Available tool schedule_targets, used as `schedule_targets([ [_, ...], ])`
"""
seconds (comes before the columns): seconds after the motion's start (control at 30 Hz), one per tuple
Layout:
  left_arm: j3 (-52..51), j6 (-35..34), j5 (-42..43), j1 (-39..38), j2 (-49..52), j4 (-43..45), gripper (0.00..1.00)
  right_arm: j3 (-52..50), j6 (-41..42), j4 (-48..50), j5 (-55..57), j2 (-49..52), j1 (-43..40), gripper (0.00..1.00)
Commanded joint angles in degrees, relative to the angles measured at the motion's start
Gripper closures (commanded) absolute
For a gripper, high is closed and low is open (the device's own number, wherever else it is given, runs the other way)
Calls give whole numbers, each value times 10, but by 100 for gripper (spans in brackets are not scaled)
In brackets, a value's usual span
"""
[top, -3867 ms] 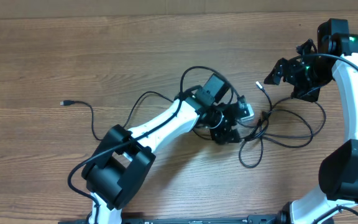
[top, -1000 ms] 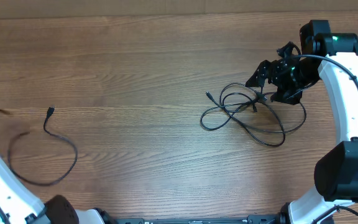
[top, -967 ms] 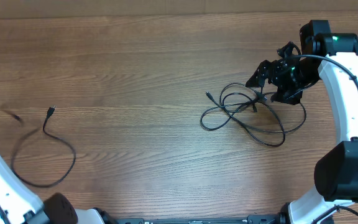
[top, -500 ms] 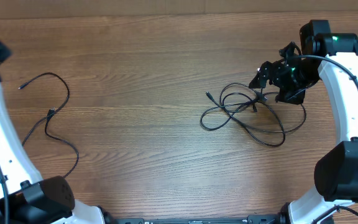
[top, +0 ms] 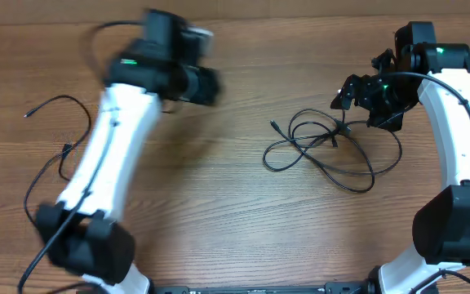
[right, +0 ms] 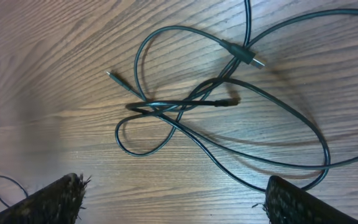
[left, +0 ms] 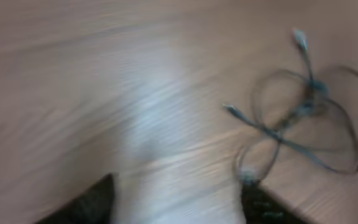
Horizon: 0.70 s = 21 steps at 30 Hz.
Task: Untangle cables
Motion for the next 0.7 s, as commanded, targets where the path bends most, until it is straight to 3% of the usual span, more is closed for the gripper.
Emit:
schedule_targets([
  [0.0,-25,98,52,-86,59,41,16,11,9,5,6,-2,-14,7],
  [0.03,-25,101,52,-104,76,54,11,11,8,5,6,-2,-18,7],
  [0.13,-25,117,51,-145,120,90,9,11,8,5,6,-2,-28,7],
  [0.33,-25,125,21,-194,199,152,14,11,5,2,6,-2,-34,6],
  [0.67,-25,125,-40,-197,243,136,18,11,1,1,7,-2,-34,4],
])
